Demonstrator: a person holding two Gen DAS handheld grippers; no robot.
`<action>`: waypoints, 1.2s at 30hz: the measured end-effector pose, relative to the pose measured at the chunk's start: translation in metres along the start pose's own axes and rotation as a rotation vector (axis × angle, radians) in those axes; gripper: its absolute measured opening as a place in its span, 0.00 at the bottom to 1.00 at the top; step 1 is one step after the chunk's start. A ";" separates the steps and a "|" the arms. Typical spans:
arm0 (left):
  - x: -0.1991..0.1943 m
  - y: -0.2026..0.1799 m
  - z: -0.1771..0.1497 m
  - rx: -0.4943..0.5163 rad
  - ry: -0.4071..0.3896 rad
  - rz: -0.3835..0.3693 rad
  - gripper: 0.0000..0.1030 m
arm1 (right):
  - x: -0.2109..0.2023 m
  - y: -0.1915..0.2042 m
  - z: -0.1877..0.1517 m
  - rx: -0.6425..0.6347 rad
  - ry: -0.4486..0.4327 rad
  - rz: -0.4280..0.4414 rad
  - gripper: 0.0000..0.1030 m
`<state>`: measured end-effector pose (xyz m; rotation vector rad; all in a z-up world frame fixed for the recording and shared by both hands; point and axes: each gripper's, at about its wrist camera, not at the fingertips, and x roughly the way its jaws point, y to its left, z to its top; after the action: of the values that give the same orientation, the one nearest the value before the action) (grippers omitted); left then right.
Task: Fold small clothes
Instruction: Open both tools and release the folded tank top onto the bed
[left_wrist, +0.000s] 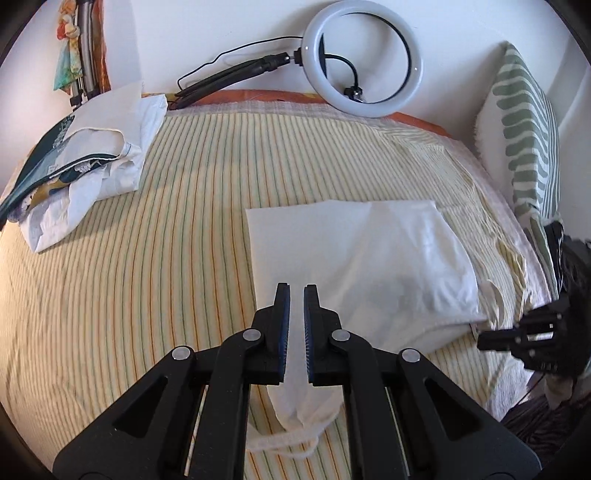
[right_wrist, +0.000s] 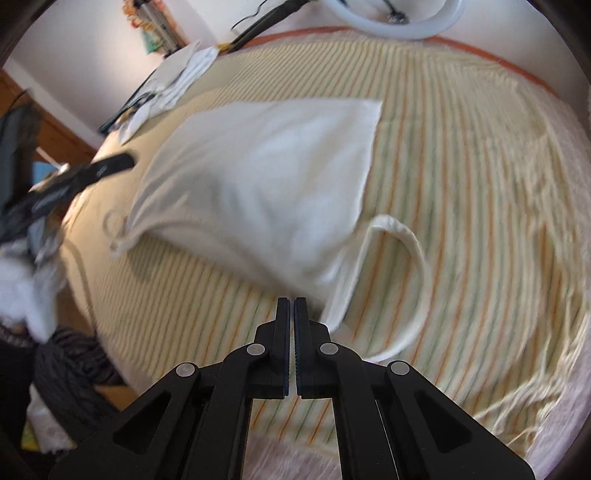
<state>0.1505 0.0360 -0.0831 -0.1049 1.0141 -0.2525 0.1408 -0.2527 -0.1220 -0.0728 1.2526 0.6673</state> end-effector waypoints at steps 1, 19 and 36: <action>0.004 0.002 0.002 -0.016 0.000 -0.006 0.04 | -0.002 0.002 0.000 -0.020 -0.017 -0.021 0.01; 0.033 -0.062 -0.007 0.084 0.071 -0.269 0.04 | -0.004 -0.117 0.114 0.390 -0.254 0.186 0.46; 0.043 -0.069 -0.029 0.107 0.136 -0.295 0.04 | -0.009 -0.127 0.138 0.449 -0.311 0.154 0.04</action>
<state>0.1364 -0.0409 -0.1204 -0.1421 1.1173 -0.5889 0.3208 -0.3032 -0.1057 0.4860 1.0859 0.4919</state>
